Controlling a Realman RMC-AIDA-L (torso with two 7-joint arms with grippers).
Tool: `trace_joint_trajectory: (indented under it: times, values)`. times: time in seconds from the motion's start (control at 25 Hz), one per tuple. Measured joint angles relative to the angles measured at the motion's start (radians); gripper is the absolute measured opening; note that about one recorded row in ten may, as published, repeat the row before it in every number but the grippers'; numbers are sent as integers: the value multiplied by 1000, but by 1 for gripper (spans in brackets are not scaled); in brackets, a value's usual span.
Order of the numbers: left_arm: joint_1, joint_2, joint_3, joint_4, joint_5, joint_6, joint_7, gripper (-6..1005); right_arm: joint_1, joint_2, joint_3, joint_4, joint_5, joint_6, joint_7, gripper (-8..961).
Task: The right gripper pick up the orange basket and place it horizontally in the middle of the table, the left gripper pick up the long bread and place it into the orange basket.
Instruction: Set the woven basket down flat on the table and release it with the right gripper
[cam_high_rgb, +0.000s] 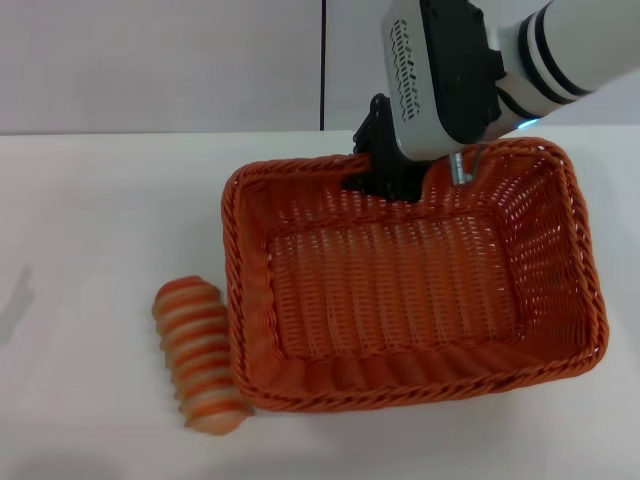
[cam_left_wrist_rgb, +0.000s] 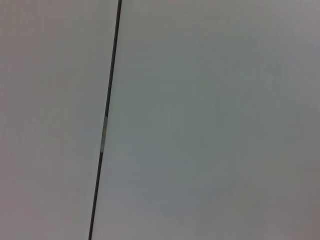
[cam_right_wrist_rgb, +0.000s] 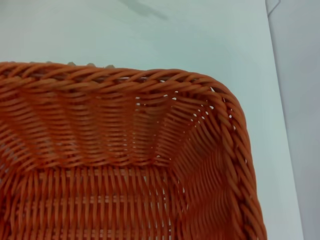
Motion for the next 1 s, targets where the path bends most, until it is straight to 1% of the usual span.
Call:
trace_joint_trajectory:
  times: [0.28,0.4,0.44,0.52,0.6,0.64,0.72,0.84,0.92,0.96,1.0]
  values:
    - [1,0,0,-17,0,0,8,718,-18,3,-14,-10,23,-17,39,246]
    - [1,1,0,-18,0,1,8,716,-33,3,-28,-39,24,-23,58,251]
    - [1,1,0,-19,0,1,9,716,-48,3,-39,-62,24,-24,58,253]
    - [2,1,0,-19,0,1,9,715,-56,3,-43,-74,24,-24,59,340]
    - [4,1,0,-20,0,1,9,714,-79,3,-48,-108,24,-25,61,427]
    - [6,1,0,-20,0,2,9,713,-103,3,-49,-151,25,-26,71,470]
    - [6,1,0,-20,0,3,9,712,-114,3,-49,-175,25,-26,79,518]
    - [8,3,0,-18,0,15,8,710,-152,1,-49,-274,25,-16,132,590]
    - [14,4,0,-13,0,39,6,709,-191,0,-46,-354,26,-13,166,638]
    - [14,4,0,-13,0,39,6,708,-219,0,-42,-402,27,-13,182,637]
    - [24,5,0,1,2,83,-3,708,-252,0,-39,-452,29,-20,195,635]
